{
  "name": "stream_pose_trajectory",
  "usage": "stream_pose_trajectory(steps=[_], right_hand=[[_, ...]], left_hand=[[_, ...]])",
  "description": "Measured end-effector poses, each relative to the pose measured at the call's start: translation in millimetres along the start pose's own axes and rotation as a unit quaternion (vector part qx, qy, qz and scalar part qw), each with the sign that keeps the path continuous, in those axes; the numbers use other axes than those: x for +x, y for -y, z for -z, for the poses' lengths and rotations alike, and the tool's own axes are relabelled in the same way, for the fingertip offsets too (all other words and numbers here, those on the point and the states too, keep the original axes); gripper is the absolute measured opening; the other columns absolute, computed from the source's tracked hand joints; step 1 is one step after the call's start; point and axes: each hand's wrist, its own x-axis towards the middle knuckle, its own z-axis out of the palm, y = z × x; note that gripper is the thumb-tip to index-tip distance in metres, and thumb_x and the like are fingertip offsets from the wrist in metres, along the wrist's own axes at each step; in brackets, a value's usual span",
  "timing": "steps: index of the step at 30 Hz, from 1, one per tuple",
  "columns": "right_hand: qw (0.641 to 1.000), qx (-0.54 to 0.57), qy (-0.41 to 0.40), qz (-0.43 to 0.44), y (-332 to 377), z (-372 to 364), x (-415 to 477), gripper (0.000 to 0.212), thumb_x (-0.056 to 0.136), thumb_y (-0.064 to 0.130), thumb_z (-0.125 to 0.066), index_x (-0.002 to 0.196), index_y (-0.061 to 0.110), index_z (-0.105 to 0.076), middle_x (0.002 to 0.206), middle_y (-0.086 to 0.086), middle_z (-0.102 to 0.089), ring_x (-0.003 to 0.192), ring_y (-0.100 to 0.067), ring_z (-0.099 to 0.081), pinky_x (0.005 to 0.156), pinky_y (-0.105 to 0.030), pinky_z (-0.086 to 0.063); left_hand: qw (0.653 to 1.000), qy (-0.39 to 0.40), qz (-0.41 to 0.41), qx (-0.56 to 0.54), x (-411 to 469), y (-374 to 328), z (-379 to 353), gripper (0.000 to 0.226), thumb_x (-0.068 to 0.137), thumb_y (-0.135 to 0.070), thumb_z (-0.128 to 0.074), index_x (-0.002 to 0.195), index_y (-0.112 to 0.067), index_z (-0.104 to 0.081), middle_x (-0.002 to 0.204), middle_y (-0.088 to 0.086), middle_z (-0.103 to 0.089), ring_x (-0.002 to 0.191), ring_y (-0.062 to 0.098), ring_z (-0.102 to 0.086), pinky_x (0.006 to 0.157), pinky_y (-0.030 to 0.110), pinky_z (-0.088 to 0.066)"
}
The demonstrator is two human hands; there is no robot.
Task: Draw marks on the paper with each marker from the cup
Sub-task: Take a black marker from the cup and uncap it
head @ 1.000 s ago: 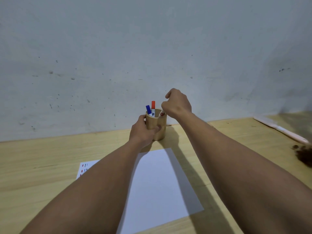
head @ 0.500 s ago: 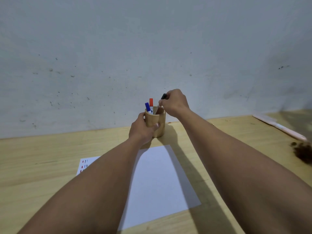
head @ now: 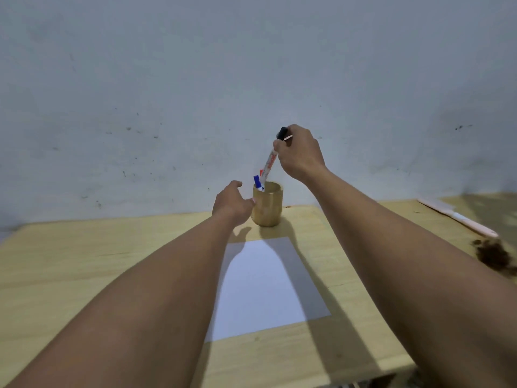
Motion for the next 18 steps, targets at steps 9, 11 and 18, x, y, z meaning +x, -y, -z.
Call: stream_pose_trajectory(steps=[9,11,18], right_hand=[[0.996,0.027,0.086,0.003,36,-18,-57,0.012,0.1,0.02,-0.056,0.101,0.013,-0.066,0.084,-0.002,-0.065,0.068,-0.018,-0.057,0.058,-0.028,-0.043],[0.994,0.033,0.103,0.006,45,-23,-66,0.011,0.099,0.018,-0.058,0.098,0.012,-0.067,0.077,0.0,-0.062,0.064,-0.018,-0.055,0.057,-0.029,-0.042],[0.99,0.058,0.124,0.034,70,-37,-86,0.017,0.094,0.025,-0.065,0.091,0.011,-0.075,0.092,-0.008,-0.075,0.087,-0.027,-0.068,0.079,-0.045,-0.053]], left_hand=[[0.996,-0.033,-0.036,-0.074,-44,-8,79,0.029,0.079,-0.013,-0.07,0.104,-0.026,-0.074,0.1,-0.002,-0.075,0.094,0.016,-0.068,0.075,0.023,-0.049],[0.996,-0.024,-0.038,-0.083,-51,-9,91,0.027,0.075,-0.012,-0.072,0.096,-0.029,-0.075,0.096,-0.003,-0.076,0.095,0.015,-0.068,0.076,0.023,-0.049],[0.993,-0.006,-0.068,-0.093,-71,1,121,0.016,0.076,-0.014,-0.079,0.08,-0.029,-0.074,0.093,-0.003,-0.076,0.098,0.016,-0.068,0.085,0.029,-0.053]])
